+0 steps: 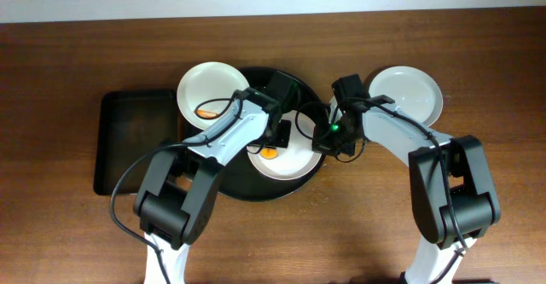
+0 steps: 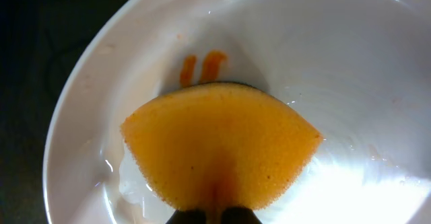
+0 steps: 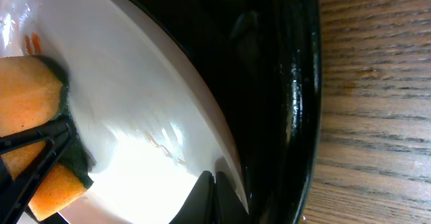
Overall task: Clean dirty plates on tray and stack at the side
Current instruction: 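Scrub the held plate's inner surface with the sponge in the left gripper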
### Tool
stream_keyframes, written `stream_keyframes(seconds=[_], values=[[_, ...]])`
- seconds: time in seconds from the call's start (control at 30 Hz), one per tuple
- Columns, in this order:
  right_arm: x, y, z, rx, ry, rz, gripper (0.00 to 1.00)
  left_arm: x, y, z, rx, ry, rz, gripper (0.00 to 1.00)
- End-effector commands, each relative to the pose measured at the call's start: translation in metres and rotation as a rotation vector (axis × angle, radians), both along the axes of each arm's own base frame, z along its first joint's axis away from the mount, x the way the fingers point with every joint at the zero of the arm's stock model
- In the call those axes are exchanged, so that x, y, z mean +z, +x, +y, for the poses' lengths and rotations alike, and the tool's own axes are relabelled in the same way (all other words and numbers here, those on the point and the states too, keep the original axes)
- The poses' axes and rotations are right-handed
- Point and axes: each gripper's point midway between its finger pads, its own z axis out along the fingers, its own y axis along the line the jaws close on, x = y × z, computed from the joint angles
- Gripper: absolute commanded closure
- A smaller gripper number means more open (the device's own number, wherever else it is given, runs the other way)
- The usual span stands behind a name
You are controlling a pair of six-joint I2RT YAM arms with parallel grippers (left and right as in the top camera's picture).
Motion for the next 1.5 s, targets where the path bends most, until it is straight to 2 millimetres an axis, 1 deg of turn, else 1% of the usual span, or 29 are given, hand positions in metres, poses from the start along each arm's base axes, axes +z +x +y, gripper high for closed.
stream_keyframes(seconds=[0.0, 0.03, 0.07, 0.13, 0.27, 0.3, 0.37, 0.4, 0.5, 0.53, 0.63, 0.67, 0.73, 0.77, 0.8, 0.87, 0.97, 1.1, 1.13, 1.2, 1.27, 1.33, 1.43, 1.47], values=[[-0.025, -0.011, -0.036, -0.072, -0.127, 0.066, 0.96, -0.073, -0.024, 0.044, 0.002, 0.209, 0.109, 1.00], [-0.025, -0.011, -0.036, -0.072, -0.127, 0.066, 0.96, -0.077, -0.024, 0.046, -0.003, 0.218, 0.114, 1.00], [-0.025, -0.011, -0.036, -0.072, -0.127, 0.066, 0.96, -0.077, -0.022, 0.045, -0.003, 0.216, 0.104, 1.00], [-0.025, -0.011, -0.036, -0.072, -0.127, 0.067, 0.96, -0.076, -0.011, 0.045, 0.006, 0.201, 0.069, 1.00], [-0.025, -0.012, -0.036, -0.072, -0.128, 0.070, 0.96, -0.074, 0.012, 0.049, 0.011, 0.224, -0.026, 1.00], [-0.025, -0.012, -0.036, -0.072, -0.128, 0.070, 0.96, -0.073, 0.024, 0.043, -0.014, 0.202, -0.074, 1.00], [-0.025, -0.012, -0.036, -0.072, -0.128, 0.070, 0.96, -0.071, 0.036, 0.037, -0.025, 0.179, -0.122, 1.00], [-0.025, -0.012, -0.036, -0.072, -0.128, 0.070, 0.96, -0.068, 0.044, 0.033, -0.044, 0.172, -0.161, 1.00], [-0.025, -0.012, -0.036, -0.072, -0.128, 0.070, 0.96, -0.066, 0.051, 0.034, -0.084, 0.188, -0.189, 1.00], [-0.025, -0.012, -0.036, -0.072, -0.128, 0.070, 0.96, -0.067, 0.049, 0.035, -0.105, 0.197, -0.178, 1.00], [-0.025, -0.012, -0.036, -0.072, -0.128, 0.070, 0.96, -0.073, 0.020, 0.050, -0.143, 0.254, -0.053, 1.00], [-0.025, -0.012, -0.036, -0.072, -0.128, 0.070, 0.96, -0.075, -0.002, 0.053, -0.158, 0.254, 0.040, 1.00], [-0.025, -0.012, -0.036, -0.072, -0.127, 0.070, 0.96, -0.076, -0.037, 0.049, -0.174, 0.192, 0.197, 1.00], [-0.025, -0.012, -0.036, -0.072, -0.127, 0.069, 0.96, -0.074, -0.060, 0.044, -0.178, 0.142, 0.299, 1.00], [-0.025, -0.012, -0.036, -0.072, -0.127, 0.070, 0.96, -0.072, -0.071, 0.043, -0.186, 0.124, 0.348, 1.00], [-0.025, -0.012, -0.036, -0.072, -0.127, 0.070, 0.96, -0.070, -0.082, 0.041, -0.223, 0.104, 0.396, 1.00], [-0.025, -0.012, -0.036, -0.072, -0.127, 0.070, 0.96, -0.071, -0.078, 0.035, -0.234, 0.096, 0.370, 1.00], [-0.025, -0.012, -0.036, -0.072, -0.127, 0.070, 0.96, -0.075, -0.071, 0.014, -0.220, 0.075, 0.303, 1.00], [-0.025, -0.012, -0.036, -0.072, -0.127, 0.071, 0.96, -0.076, -0.068, 0.012, -0.192, 0.088, 0.280, 1.00], [-0.025, -0.012, -0.035, -0.071, -0.121, 0.072, 0.96, -0.077, -0.063, 0.016, -0.107, 0.124, 0.253, 1.00], [-0.025, -0.012, -0.034, -0.070, -0.113, 0.073, 0.96, -0.079, -0.050, 0.010, -0.062, 0.095, 0.204, 1.00], [-0.024, -0.013, -0.032, -0.069, -0.106, 0.075, 0.96, -0.079, -0.030, -0.001, -0.025, 0.054, 0.119, 1.00], [-0.024, -0.013, -0.032, -0.069, -0.106, 0.075, 0.96, -0.078, -0.011, 0.004, 0.043, 0.091, 0.030, 1.00], [-0.024, -0.013, -0.032, -0.069, -0.106, 0.075, 0.96, -0.078, -0.013, 0.004, 0.042, 0.088, 0.040, 1.00]])
